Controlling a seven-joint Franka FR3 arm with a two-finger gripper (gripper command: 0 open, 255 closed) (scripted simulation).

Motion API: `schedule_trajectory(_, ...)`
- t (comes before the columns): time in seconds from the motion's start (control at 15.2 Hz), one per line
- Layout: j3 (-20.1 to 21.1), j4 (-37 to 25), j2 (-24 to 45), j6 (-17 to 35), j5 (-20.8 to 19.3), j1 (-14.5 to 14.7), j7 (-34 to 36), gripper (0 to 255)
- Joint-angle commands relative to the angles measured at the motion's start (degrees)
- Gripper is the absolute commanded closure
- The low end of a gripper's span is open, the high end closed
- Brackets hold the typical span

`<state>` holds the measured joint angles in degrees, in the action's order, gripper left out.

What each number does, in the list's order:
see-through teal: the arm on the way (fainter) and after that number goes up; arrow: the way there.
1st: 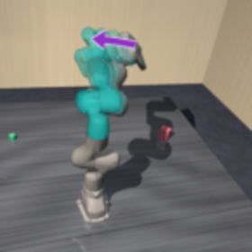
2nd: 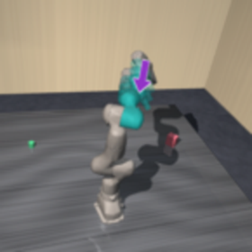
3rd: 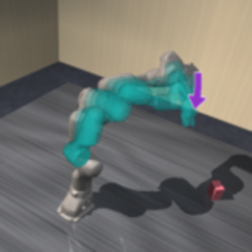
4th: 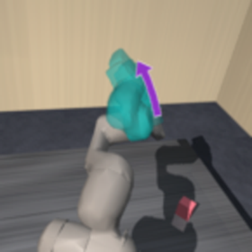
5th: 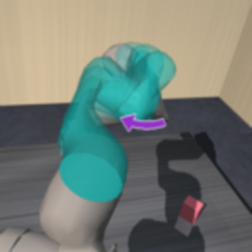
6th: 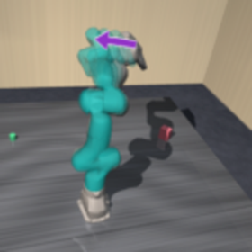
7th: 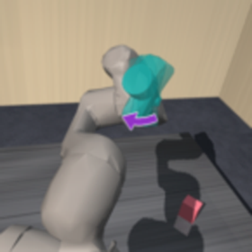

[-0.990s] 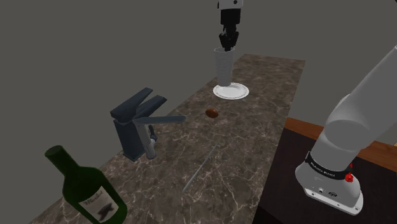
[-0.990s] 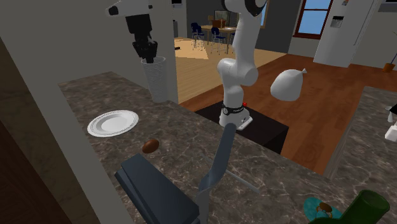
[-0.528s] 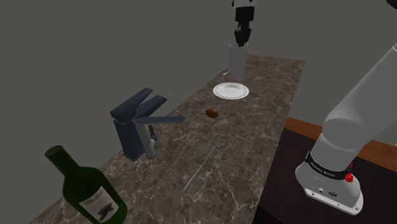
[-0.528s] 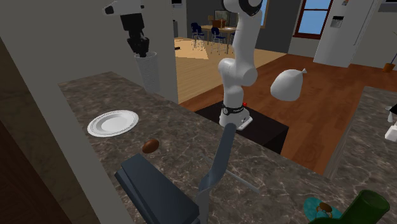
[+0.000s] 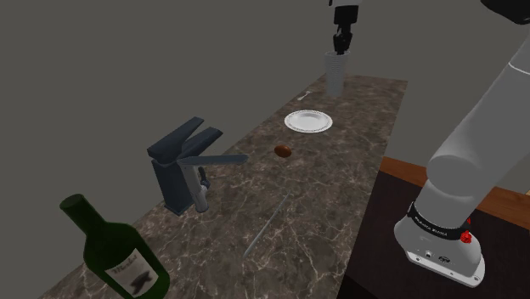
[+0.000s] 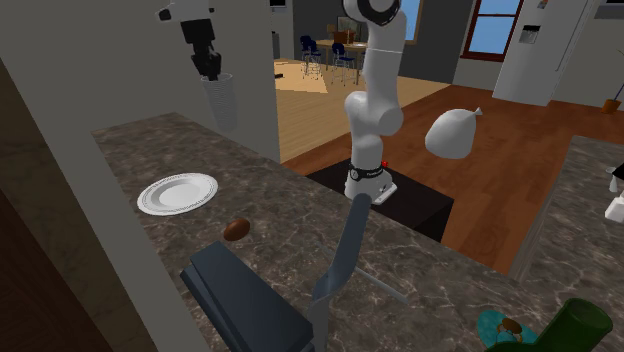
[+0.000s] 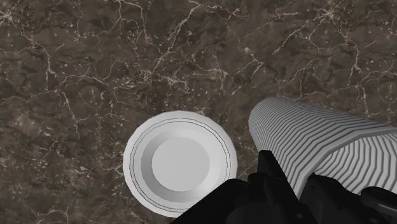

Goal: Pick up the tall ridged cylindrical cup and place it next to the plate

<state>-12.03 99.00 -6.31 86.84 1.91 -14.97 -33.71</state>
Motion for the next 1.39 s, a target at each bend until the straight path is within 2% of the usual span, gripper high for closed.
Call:
schedule_trajectory(0.0,-1.60,-1.53,1.28,-0.40,-0.18,-1.23,-2.93,255)
schedule_trajectory(0.73,-9.19,-18.77,15.71,-4.53,2.65,-9.43,-18.44,255)
schedule_trajectory(1.32,-8.91,-9.63,14.04,3.05,2.05,-8.91,-18.26,255)
